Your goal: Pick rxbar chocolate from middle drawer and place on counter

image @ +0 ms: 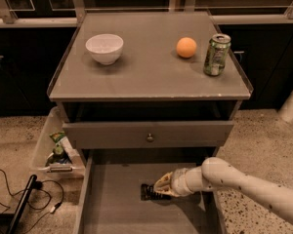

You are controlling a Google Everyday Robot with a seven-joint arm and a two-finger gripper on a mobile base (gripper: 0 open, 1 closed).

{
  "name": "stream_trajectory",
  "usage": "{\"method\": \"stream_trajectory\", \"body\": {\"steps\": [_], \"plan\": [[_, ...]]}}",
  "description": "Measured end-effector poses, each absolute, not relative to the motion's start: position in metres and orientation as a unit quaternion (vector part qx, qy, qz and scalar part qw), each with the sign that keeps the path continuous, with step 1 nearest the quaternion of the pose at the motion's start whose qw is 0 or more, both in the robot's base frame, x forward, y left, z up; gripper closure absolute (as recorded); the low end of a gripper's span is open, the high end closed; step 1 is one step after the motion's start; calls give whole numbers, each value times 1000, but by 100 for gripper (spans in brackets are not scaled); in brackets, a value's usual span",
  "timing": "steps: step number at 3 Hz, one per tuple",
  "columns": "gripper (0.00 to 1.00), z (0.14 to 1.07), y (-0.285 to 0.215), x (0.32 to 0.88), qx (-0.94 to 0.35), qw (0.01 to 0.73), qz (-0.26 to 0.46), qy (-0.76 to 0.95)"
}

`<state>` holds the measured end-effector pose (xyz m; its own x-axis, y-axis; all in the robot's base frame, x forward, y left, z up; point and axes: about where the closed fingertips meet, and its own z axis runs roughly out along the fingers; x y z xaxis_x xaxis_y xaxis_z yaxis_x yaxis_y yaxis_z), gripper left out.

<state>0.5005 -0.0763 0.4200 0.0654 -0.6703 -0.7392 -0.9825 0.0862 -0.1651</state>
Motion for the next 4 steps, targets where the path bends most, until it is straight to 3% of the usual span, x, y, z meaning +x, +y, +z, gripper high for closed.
{"method": "stream_trajectory", "body": {"steps": [1, 2, 4], "plan": [[12, 395, -81, 504, -640, 321, 210, 666], [0, 368, -89, 507, -638, 291, 206, 683], [0, 339, -102, 511, -629, 268, 203, 701]]}}
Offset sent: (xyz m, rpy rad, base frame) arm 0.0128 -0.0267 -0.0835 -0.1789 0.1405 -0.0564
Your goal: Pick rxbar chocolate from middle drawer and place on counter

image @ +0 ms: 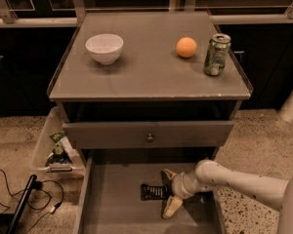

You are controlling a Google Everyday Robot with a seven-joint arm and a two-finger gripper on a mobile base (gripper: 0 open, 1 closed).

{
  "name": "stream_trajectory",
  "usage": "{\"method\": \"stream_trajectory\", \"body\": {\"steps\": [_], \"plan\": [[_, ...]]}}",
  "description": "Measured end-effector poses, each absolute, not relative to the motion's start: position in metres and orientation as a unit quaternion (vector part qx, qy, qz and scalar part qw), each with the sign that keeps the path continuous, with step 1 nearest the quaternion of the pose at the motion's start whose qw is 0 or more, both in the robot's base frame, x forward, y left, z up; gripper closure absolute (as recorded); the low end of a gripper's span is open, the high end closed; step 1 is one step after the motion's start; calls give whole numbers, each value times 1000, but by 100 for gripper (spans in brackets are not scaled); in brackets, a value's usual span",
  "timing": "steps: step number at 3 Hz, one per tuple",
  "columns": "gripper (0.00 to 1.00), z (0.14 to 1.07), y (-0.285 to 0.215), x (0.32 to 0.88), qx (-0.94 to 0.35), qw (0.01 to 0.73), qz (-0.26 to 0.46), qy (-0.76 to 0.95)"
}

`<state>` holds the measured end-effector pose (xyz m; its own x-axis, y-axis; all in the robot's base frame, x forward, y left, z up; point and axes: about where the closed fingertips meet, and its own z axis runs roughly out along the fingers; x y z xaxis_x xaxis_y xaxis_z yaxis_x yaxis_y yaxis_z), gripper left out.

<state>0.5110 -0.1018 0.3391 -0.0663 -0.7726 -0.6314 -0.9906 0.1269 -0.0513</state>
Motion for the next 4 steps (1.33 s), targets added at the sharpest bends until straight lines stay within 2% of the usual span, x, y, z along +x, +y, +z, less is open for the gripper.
{"method": "stream_trajectory", "body": {"steps": [1, 4], "plan": [[19, 339, -102, 511, -629, 268, 204, 701], [88, 351, -100, 510, -630, 268, 203, 700]]}}
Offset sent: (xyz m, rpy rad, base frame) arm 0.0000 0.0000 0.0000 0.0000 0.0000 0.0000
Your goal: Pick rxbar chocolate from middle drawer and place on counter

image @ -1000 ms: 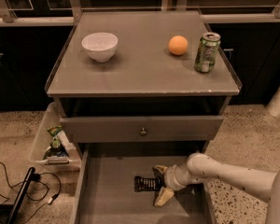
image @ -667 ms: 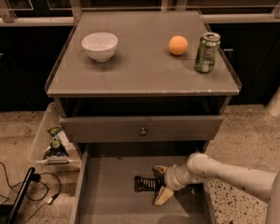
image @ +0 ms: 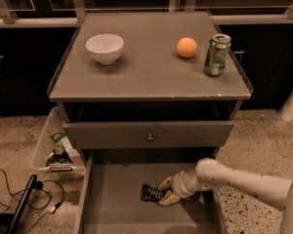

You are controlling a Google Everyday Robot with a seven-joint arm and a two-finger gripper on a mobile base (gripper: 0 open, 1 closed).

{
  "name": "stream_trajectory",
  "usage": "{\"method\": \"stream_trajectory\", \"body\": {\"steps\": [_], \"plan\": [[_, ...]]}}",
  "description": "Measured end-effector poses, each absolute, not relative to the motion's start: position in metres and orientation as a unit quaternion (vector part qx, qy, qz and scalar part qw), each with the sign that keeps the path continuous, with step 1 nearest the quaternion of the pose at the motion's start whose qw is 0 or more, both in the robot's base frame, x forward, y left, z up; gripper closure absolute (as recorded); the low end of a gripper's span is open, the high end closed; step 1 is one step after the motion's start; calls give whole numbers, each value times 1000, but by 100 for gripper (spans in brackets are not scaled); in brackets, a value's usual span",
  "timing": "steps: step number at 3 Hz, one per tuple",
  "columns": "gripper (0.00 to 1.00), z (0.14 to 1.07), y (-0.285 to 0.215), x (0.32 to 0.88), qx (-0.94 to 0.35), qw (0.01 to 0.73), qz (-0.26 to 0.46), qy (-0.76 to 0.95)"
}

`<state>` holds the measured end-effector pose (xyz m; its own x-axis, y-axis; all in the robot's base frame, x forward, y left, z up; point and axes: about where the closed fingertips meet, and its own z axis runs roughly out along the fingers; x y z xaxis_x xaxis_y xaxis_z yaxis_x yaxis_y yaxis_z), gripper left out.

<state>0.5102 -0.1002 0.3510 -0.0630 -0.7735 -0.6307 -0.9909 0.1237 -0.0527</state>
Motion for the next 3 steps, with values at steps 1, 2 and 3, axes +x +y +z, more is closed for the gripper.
{"method": "stream_trajectory", "body": {"steps": [1, 2, 3], "plan": [[100, 351, -100, 510, -630, 268, 203, 700], [100, 351, -100, 510, -630, 268, 203, 700], [100, 361, -102, 507, -633, 276, 195, 697]]}}
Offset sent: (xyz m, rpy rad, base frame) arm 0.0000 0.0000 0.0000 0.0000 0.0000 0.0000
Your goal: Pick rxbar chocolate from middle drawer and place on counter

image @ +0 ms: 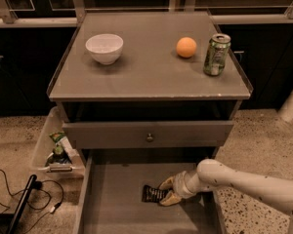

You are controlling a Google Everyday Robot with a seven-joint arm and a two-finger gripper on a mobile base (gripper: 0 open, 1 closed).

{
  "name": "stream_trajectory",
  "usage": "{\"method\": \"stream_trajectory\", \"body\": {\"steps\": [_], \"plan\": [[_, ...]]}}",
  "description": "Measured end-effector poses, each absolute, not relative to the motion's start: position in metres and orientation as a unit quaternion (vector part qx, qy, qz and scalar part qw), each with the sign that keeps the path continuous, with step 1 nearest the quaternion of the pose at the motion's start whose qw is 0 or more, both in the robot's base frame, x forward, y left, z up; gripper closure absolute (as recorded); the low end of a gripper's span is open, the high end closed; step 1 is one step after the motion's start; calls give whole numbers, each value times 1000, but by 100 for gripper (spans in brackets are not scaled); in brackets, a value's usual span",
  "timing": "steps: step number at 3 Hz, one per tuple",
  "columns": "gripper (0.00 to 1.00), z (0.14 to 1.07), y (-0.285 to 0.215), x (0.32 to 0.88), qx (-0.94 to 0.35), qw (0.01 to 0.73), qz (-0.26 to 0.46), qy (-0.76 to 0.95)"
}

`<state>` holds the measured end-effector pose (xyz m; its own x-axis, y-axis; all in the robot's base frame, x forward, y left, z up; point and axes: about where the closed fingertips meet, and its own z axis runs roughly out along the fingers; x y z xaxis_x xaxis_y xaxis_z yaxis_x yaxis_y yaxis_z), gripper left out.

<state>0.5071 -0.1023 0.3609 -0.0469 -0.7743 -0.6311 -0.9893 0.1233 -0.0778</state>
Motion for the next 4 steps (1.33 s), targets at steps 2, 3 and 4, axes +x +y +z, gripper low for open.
{"method": "stream_trajectory", "body": {"steps": [2, 3, 4], "plan": [[100, 410, -109, 494, -648, 312, 165, 675], [100, 454, -120, 490, -658, 330, 158, 658], [100, 536, -155, 482, -659, 363, 140, 644]]}}
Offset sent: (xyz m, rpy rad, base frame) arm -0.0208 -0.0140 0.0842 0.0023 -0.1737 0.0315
